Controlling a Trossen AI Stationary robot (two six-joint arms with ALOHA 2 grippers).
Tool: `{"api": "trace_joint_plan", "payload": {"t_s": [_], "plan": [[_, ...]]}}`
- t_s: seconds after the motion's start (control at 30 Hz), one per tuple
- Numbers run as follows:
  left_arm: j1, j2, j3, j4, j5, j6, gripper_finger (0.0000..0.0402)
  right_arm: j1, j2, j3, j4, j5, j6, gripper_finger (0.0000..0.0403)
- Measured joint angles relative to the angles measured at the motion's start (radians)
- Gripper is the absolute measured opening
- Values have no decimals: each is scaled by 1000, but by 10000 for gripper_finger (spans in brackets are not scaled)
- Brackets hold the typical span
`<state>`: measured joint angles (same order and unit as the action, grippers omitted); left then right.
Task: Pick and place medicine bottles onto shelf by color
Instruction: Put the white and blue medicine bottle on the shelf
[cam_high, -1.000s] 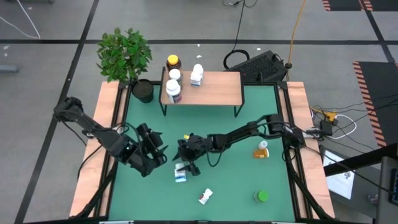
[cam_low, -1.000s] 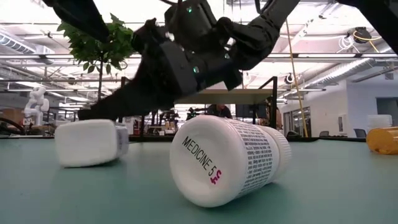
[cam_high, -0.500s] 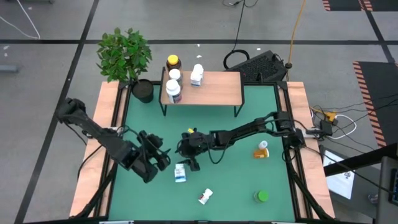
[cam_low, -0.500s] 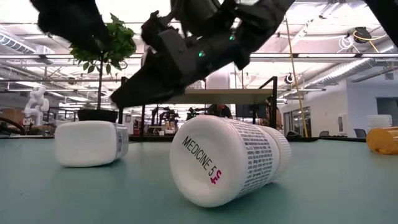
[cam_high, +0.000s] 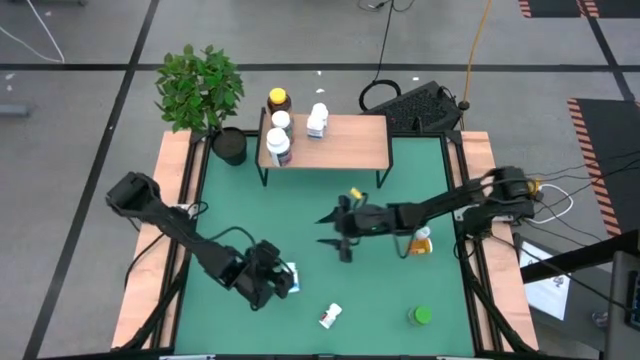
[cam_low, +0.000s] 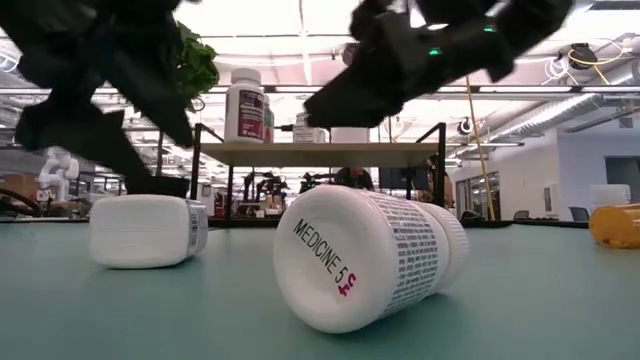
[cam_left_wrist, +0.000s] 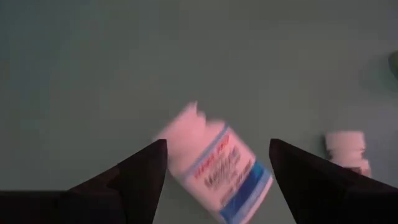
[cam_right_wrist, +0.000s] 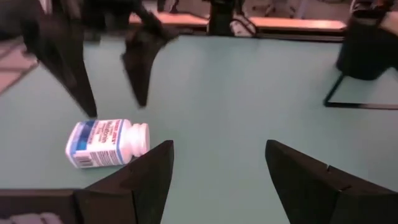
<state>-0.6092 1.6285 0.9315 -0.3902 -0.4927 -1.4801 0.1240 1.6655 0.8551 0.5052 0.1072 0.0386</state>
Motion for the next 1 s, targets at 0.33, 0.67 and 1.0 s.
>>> {"api": "trace_joint_plan", "payload": {"t_s": [0.33, 0.67, 1.0], "plan": [[49, 102, 73, -1, 236, -181, 285, -33, -140, -178, 127, 1, 22, 247], [88, 102, 89, 0, 230, -203, 285, -32, -137, -187, 135, -2, 2, 247], [101, 185, 90, 60, 227, -203, 285, -31, -137, -187, 137, -3, 17, 247]]}}
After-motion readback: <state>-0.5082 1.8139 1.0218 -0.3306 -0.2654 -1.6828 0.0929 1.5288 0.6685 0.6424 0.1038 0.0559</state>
